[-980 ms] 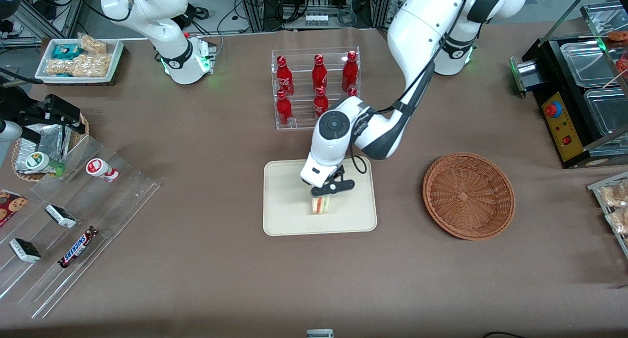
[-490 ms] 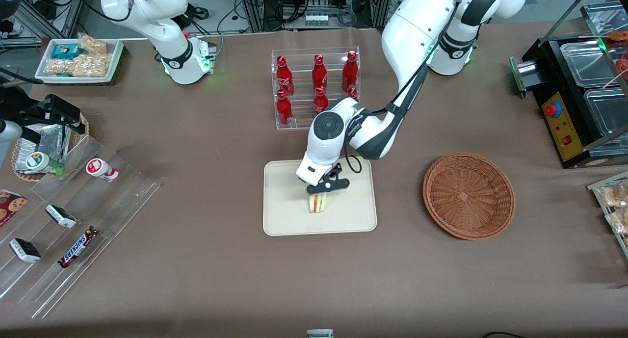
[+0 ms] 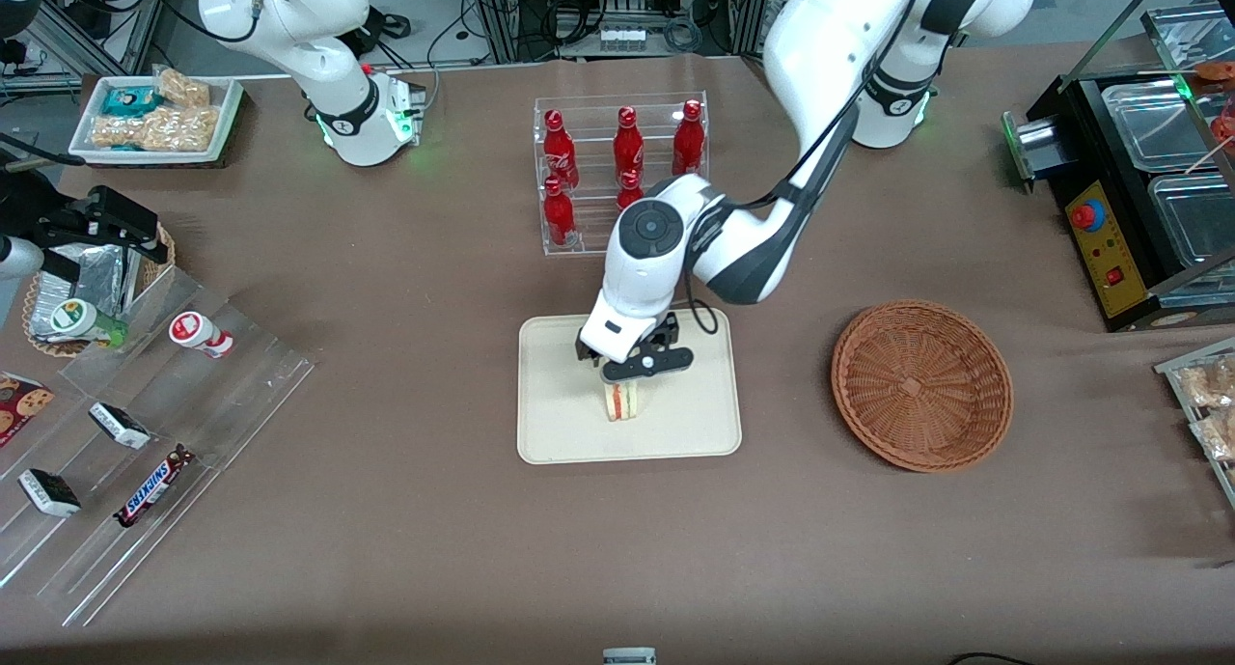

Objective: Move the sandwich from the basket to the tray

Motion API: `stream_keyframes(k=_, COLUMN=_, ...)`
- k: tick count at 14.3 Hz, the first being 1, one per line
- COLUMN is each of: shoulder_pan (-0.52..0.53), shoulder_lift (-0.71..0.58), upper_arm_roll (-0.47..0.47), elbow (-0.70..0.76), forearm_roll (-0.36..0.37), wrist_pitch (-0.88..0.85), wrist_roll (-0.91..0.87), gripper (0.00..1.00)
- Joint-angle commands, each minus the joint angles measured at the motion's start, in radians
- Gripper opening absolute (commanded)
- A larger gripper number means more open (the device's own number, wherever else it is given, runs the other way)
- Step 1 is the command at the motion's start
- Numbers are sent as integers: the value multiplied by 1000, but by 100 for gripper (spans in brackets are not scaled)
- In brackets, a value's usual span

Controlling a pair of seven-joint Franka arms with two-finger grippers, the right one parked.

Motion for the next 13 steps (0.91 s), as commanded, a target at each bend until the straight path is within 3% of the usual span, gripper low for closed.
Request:
stream_keyframes(k=1, shoulder_pan=76, shoulder_lift=-107, upper_arm_roll=4, elbow=-40, forearm_roll=-4, wrist_pitch=-99, wrist_roll=70, gripper=100)
stream_keyframes(k=7, shoulder_pan=283, shoulder_lift=-264, upper_arm_roll=4, elbow=-166, forearm_roll=-3, wrist_pitch=-276, wrist_roll=304, gripper=100)
stream_keyframes(k=13, shoulder_pan=552, shoulder_lift=-397, upper_arm_roll=4, elbow=-195, forearm_roll=-4, wrist_pitch=-447, wrist_roll=727, gripper=100)
